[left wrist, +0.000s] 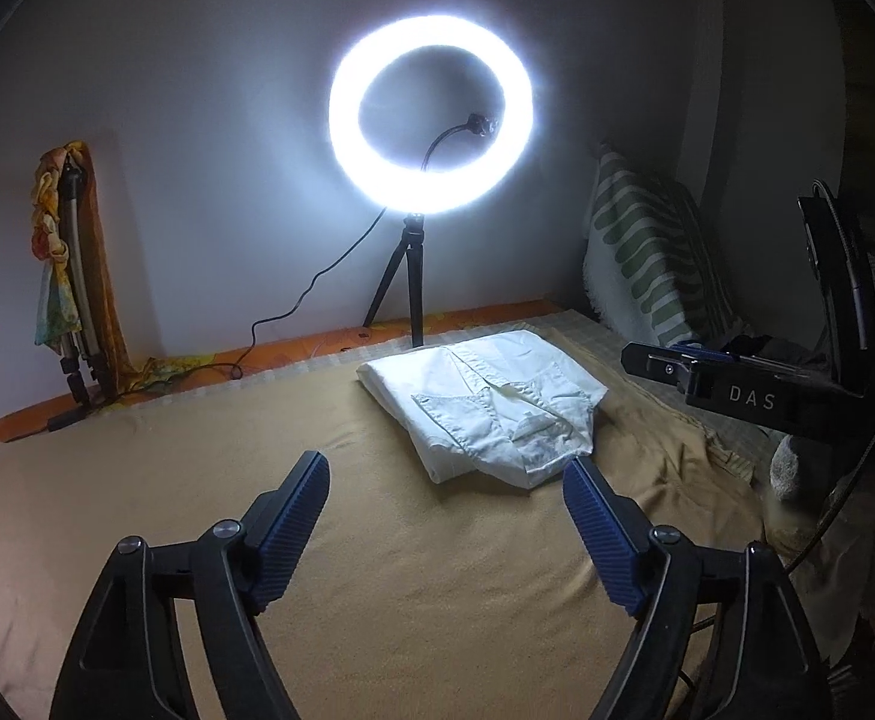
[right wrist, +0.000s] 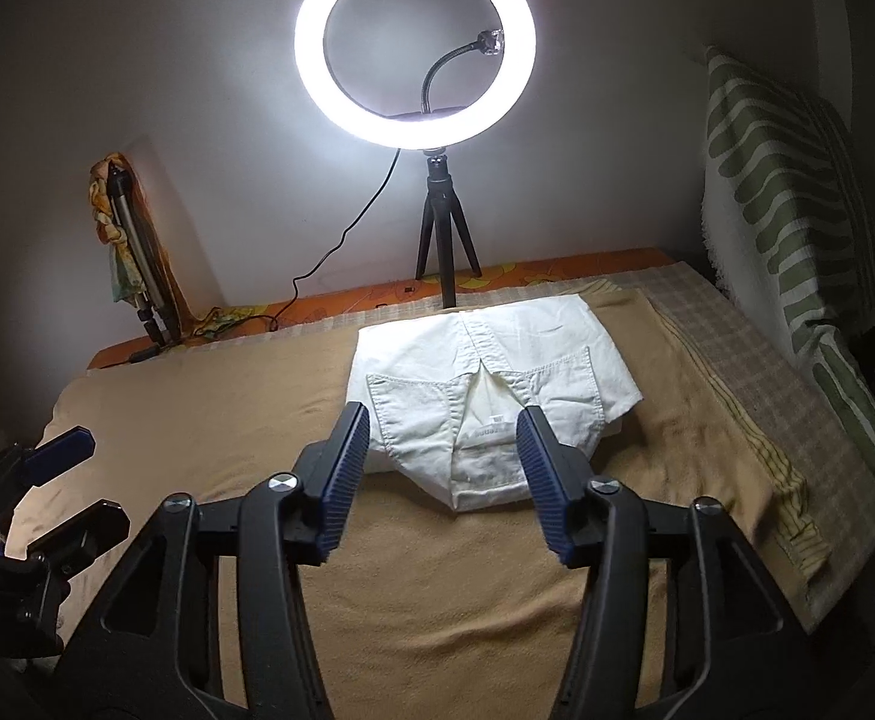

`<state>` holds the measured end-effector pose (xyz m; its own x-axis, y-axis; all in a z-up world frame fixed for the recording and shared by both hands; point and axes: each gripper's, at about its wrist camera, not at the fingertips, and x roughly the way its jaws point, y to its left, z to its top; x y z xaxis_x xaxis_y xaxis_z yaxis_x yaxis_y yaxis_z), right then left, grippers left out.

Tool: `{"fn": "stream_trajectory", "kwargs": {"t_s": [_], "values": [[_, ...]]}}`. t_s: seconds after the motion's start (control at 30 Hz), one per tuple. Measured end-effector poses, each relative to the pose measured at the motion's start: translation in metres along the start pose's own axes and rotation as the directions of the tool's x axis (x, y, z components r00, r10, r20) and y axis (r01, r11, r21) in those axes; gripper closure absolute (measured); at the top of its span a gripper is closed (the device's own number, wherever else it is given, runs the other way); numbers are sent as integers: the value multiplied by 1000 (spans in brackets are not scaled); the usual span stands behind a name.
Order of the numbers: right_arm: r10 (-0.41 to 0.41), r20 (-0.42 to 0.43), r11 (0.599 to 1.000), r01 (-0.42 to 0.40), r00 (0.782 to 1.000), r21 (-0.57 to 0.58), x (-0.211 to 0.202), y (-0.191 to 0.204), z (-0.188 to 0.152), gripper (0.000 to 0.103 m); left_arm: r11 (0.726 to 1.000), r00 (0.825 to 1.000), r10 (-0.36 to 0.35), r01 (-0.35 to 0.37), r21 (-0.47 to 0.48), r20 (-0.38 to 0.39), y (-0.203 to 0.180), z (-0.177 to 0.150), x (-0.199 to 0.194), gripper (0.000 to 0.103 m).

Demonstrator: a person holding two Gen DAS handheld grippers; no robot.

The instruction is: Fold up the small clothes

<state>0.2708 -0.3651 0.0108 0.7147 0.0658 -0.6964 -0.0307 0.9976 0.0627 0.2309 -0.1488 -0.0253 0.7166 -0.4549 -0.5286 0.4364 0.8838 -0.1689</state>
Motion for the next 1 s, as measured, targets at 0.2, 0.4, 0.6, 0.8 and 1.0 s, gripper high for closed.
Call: {"fn": "stream_trajectory", "kwargs": {"t_s": [0.2, 0.4, 0.6, 0.8, 1.0], "values": [[-28, 3, 1000, 28, 1000, 12, -13, 10, -19, 44, 999, 1000, 29, -30, 31, 6, 5, -21, -19, 11], [-55, 40, 998, 54, 998, 19, -18, 15, -26, 22, 997, 999, 47, -47, 60, 2, 4, -38, -27, 0], [-78, 54, 997, 77, 995, 28, -20, 18, -29, 11, 988, 995, 99, -100, 117, 11, 2, -44, -35, 0], [-112, 135, 994, 111, 985, 9, -33, 26, -26, 0, 985, 990, 139, -137, 108, -9, 4, -50, -37, 0], [-107, 146, 994, 107, 983, 9, -34, 33, -26, 0, 977, 984, 181, -179, 114, -1, 4, -52, -44, 0]]}}
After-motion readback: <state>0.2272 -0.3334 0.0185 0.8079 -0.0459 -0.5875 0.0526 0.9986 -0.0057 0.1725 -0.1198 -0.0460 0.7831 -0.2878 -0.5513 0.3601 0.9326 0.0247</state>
